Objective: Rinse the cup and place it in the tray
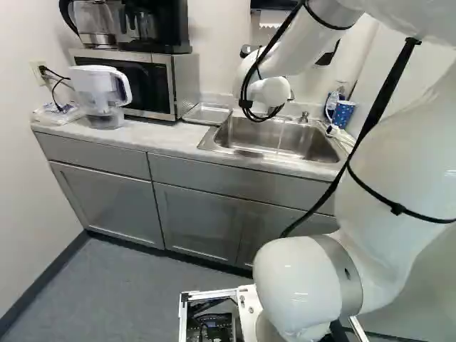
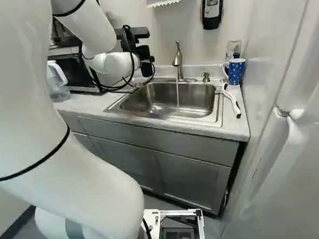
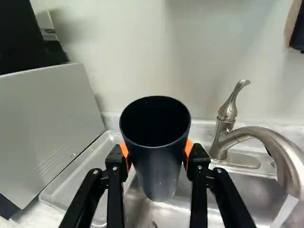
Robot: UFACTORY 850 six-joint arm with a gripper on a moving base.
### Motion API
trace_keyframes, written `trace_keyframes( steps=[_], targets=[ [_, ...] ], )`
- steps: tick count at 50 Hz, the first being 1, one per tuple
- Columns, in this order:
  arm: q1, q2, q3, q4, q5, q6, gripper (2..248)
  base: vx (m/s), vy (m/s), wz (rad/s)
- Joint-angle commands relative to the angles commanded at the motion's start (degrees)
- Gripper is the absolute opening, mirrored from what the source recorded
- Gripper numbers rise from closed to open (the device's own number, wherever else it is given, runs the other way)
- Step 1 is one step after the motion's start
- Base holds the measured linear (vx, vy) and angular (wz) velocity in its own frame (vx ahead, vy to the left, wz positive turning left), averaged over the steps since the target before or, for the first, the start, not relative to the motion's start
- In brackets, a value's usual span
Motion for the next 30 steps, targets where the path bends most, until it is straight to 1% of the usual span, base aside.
trace_keyframes(
  steps=[30],
  targets=[
    [4.4,-5.4,-5.5,0.0,0.0,0.0,124,0.000,0.000,0.000]
  ],
)
